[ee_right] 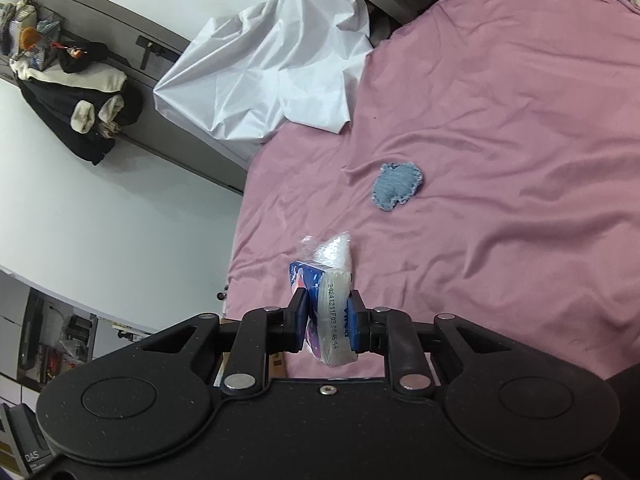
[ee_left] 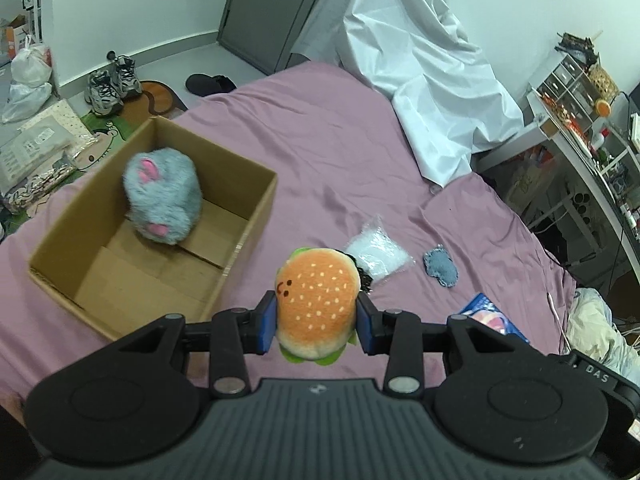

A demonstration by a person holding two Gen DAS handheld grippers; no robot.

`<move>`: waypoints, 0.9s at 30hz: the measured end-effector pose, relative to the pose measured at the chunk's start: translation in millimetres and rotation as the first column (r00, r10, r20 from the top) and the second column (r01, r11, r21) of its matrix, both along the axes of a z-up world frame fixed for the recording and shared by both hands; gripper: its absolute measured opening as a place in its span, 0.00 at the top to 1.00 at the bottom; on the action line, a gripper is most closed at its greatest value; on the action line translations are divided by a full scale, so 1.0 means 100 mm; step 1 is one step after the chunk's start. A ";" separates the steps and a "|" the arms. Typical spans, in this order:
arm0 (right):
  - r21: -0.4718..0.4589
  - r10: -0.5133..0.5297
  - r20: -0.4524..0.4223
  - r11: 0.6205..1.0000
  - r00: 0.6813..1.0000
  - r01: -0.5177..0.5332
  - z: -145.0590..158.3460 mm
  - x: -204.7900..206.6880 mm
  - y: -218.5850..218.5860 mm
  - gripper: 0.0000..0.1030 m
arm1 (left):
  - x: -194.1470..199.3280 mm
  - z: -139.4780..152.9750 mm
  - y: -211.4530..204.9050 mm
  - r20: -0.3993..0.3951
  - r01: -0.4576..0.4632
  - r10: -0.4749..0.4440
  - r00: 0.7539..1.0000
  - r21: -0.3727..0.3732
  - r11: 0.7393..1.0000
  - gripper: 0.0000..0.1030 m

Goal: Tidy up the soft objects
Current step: 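Carry the burger plush and tissue pack over the box with both tools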

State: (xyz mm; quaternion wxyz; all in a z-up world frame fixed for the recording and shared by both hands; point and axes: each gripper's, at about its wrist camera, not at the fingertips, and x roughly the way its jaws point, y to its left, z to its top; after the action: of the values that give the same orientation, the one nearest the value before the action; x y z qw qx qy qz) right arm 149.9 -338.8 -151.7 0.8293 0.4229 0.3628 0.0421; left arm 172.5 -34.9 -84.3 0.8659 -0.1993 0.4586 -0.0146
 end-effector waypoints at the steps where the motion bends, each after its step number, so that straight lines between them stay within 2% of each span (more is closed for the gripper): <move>1: 0.008 0.001 0.004 1.000 1.000 -0.001 0.02 -0.02 0.01 0.81 | -0.01 0.01 0.04 0.001 -0.004 0.004 1.000 -0.002 1.000 0.62; 13: -0.040 0.016 0.016 0.999 1.000 -0.015 0.21 -0.07 0.22 0.81 | -0.08 0.10 0.41 0.026 -0.022 0.023 0.999 -0.019 1.000 0.62; 27: -0.120 0.120 0.065 0.987 0.991 -0.111 0.52 0.09 0.82 0.80 | -0.05 0.07 0.83 0.021 -0.056 0.057 0.998 -0.040 0.998 0.62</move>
State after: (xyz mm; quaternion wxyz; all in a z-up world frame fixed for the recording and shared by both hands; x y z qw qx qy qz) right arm 158.5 -256.7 -99.2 0.8612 0.3505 0.3584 0.0841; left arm 167.8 48.1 -77.5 0.8668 -0.2292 0.4429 -0.0013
